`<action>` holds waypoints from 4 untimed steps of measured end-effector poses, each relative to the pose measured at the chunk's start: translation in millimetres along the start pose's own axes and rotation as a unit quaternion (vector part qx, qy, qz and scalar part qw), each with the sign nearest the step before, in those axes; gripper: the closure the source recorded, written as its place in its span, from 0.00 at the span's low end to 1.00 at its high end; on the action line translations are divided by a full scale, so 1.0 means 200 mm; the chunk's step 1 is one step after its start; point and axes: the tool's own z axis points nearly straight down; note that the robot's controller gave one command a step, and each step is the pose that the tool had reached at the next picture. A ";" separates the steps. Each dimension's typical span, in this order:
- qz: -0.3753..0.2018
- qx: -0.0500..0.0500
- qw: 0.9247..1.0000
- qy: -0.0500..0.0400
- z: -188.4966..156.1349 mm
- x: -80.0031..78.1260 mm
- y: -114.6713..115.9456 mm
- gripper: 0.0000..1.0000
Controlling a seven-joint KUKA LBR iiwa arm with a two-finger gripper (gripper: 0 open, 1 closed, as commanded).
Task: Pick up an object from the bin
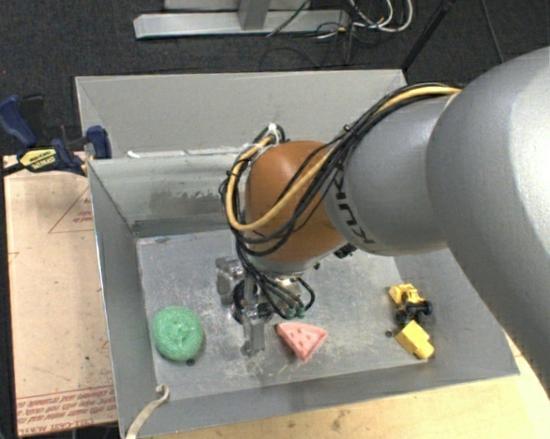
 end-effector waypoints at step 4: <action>0.043 0.000 0.999 0.000 0.06 0.11 -0.31 0.00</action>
Offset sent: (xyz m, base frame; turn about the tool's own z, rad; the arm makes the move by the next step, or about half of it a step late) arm -0.0029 -0.0906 0.0261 0.0737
